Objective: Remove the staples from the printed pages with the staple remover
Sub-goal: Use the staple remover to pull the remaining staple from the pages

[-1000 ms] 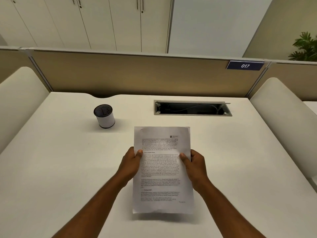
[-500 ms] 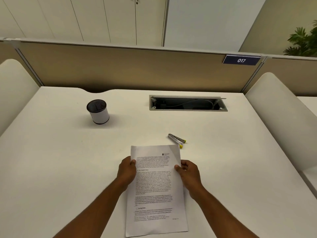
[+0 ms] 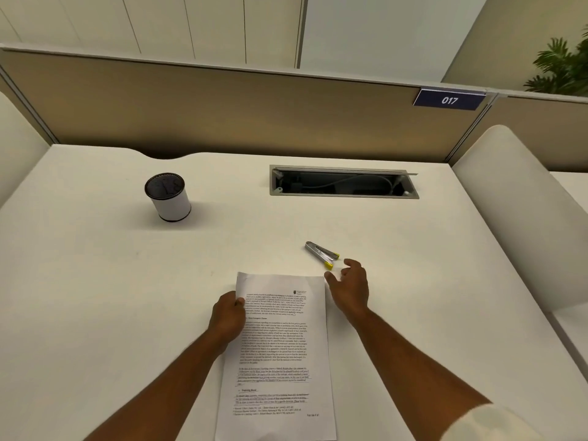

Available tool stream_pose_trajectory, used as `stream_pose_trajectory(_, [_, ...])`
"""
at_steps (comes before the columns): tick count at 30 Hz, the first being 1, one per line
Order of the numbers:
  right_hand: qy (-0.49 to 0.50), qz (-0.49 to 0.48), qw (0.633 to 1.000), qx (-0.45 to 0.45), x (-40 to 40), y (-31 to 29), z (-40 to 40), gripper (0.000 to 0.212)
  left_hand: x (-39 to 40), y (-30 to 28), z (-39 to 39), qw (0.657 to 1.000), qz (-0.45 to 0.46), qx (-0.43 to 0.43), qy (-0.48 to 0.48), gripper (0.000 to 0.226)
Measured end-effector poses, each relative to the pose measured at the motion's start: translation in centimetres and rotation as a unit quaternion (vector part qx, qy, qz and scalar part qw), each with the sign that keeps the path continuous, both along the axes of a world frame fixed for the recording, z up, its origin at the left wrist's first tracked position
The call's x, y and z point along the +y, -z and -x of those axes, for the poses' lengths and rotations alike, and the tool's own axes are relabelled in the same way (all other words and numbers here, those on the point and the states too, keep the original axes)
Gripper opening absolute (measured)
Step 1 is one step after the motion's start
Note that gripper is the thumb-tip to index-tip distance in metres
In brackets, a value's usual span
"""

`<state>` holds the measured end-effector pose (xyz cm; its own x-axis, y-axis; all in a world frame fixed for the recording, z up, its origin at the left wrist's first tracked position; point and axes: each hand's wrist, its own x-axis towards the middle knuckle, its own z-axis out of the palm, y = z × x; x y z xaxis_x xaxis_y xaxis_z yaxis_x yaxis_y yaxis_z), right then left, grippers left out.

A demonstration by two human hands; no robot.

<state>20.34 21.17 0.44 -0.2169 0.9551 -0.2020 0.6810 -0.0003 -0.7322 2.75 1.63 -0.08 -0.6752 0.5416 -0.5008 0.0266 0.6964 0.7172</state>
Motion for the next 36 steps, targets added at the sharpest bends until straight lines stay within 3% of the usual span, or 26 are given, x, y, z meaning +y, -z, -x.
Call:
stream_pose_trajectory(6, [-0.025,-0.016,0.999,-0.036,1.9,0.7,1.3,0.065,0.2,1.0,0.3,1.0,0.001,0.012,0.003,0.025])
stream_pose_trajectory(13, [-0.037,-0.046,0.998,-0.037,2.6,1.5,1.1,0.046,0.3,1.3,0.4,1.0,0.003,0.015,0.013,0.023])
stream_pose_trajectory(18, [-0.036,-0.052,0.992,0.11,2.4,0.8,1.2,0.046,0.2,1.3,0.2,0.999,-0.007,0.025,0.024,0.021])
stream_pose_trajectory(22, [-0.038,0.003,0.974,0.223,1.5,-1.0,1.5,0.04,0.1,0.9,-0.1,0.998,-0.014,0.038,0.041,0.022])
stream_pose_trajectory(26, [-0.066,0.012,0.956,0.284,0.0,-2.9,1.8,0.039,0.1,0.1,-0.5,0.997,-0.026,0.049,0.057,0.025])
stream_pose_trajectory(32, [-0.189,0.021,0.953,0.235,-1.5,-5.3,2.2,0.038,0.2,-1.4,-1.2,0.989,-0.052,0.093,0.105,0.026])
stream_pose_trajectory(36, [-0.329,-0.023,0.933,0.142,-2.0,-6.7,2.0,0.042,-0.2,-2.1,-1.8,0.98,-0.08,0.126,0.131,0.023])
